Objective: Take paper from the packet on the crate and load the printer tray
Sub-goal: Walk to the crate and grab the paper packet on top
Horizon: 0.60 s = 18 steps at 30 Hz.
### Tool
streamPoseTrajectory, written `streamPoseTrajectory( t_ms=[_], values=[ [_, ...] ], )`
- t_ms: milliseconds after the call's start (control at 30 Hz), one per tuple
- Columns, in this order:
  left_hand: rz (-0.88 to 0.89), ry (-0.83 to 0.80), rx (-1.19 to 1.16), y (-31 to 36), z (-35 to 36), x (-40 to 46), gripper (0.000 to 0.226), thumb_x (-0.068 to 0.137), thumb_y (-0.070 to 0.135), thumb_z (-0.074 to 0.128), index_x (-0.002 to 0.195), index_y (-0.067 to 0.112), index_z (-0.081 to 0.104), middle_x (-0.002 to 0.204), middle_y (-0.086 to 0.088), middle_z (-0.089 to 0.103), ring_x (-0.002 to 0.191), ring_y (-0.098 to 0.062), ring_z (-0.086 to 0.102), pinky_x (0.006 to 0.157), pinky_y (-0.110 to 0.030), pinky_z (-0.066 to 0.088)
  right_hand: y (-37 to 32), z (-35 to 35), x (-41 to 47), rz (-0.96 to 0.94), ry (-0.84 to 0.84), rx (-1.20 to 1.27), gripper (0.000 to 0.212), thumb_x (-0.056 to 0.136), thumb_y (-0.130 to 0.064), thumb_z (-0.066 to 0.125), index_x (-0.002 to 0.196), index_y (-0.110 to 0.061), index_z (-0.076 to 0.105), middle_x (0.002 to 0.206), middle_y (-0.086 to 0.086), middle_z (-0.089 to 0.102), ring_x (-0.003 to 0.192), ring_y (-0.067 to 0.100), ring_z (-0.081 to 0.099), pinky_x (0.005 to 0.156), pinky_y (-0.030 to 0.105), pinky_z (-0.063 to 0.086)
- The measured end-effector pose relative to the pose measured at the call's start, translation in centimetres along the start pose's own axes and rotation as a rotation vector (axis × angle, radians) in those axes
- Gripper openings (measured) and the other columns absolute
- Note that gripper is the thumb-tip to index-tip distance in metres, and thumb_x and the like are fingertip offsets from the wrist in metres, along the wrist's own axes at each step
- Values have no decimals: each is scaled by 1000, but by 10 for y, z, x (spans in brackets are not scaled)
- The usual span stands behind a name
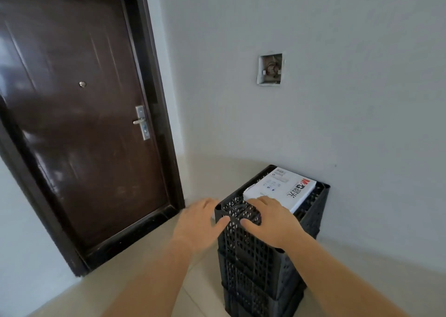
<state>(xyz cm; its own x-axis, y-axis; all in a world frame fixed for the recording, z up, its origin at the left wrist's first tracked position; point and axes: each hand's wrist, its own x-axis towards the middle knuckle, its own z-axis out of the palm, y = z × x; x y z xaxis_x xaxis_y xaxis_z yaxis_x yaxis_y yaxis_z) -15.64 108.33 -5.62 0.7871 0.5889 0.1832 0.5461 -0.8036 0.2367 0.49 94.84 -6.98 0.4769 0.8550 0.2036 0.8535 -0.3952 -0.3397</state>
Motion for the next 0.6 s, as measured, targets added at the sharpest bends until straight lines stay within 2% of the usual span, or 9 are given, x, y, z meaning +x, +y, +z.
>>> streamPoseTrajectory(
  t_ms=[200,367,533,600],
  values=[
    [123,-119,-70,-28,22,73,66,90,64,35,146,28,31,151,6,34,138,-16,30,115,-40,25,16,11,43,172,-1,-33,66,86,-63,46,142,-28,40,145,-1,44,132,20,39,104,40,39],
    [188,-193,-104,-37,63,133,65,85,66,35,139,30,40,140,8,46,127,-16,43,108,-41,37,41,38,75,266,28,-15,67,85,-64,46,143,-30,38,144,-5,45,131,18,40,102,41,42],
    [290,-259,-48,-41,86,199,71,80,70,27,140,33,39,143,7,45,129,-16,41,107,-44,37,68,62,112,362,54,8,67,85,-64,45,143,-30,38,143,-5,45,131,18,40,100,40,43],
    [333,-262,-35,-41,88,223,68,85,67,32,142,30,37,147,4,41,133,-18,37,110,-43,32,76,66,128,390,47,-3,68,84,-65,44,142,-29,39,144,-4,45,131,18,40,102,41,42]
  ],
)
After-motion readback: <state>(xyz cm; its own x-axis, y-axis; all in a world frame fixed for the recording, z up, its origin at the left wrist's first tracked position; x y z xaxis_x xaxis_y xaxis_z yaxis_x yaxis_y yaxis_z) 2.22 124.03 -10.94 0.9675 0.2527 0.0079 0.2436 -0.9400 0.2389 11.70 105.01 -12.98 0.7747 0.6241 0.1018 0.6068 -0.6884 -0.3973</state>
